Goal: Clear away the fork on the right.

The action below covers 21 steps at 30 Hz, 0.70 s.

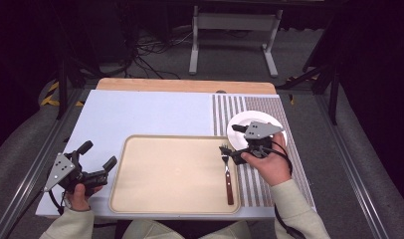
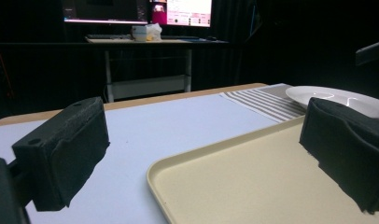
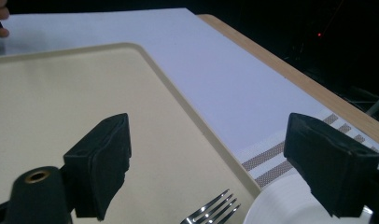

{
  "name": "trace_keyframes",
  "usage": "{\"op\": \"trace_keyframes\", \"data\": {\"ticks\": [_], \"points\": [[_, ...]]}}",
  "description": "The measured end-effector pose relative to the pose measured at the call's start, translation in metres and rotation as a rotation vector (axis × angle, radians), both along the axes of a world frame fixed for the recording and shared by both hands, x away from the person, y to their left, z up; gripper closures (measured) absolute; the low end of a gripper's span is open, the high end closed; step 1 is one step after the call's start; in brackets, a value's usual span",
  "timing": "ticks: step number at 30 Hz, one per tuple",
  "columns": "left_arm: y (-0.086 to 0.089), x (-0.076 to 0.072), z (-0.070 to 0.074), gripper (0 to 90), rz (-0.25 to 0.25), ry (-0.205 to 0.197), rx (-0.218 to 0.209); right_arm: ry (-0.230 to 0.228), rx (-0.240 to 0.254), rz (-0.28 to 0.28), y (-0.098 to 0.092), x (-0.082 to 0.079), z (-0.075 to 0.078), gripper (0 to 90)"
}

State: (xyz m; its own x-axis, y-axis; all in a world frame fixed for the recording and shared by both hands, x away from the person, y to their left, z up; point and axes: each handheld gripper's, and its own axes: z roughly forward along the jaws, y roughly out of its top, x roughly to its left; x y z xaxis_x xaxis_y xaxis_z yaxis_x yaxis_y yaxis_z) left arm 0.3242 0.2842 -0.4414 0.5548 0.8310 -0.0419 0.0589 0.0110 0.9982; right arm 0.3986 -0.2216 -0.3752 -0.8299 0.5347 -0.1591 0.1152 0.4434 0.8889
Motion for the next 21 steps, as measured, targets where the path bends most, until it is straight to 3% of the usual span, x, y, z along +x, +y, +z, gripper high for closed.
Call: {"op": "trace_keyframes", "data": {"ticks": [7,15,21], "points": [[0.0,0.0,0.0,1.8,0.003,0.0,-0.001,-0.006,0.093,-0.057,-0.024,-0.013,-0.011,13.6],[0.0,0.0,0.0,1.8,0.006,0.0,0.001,0.024,0.205,-0.126,-0.054,-0.031,-0.033,13.1],[0.0,0.0,0.0,1.8,0.005,-0.002,-0.001,0.05,0.247,-0.192,-0.077,-0.046,-0.05,12.0]]}}
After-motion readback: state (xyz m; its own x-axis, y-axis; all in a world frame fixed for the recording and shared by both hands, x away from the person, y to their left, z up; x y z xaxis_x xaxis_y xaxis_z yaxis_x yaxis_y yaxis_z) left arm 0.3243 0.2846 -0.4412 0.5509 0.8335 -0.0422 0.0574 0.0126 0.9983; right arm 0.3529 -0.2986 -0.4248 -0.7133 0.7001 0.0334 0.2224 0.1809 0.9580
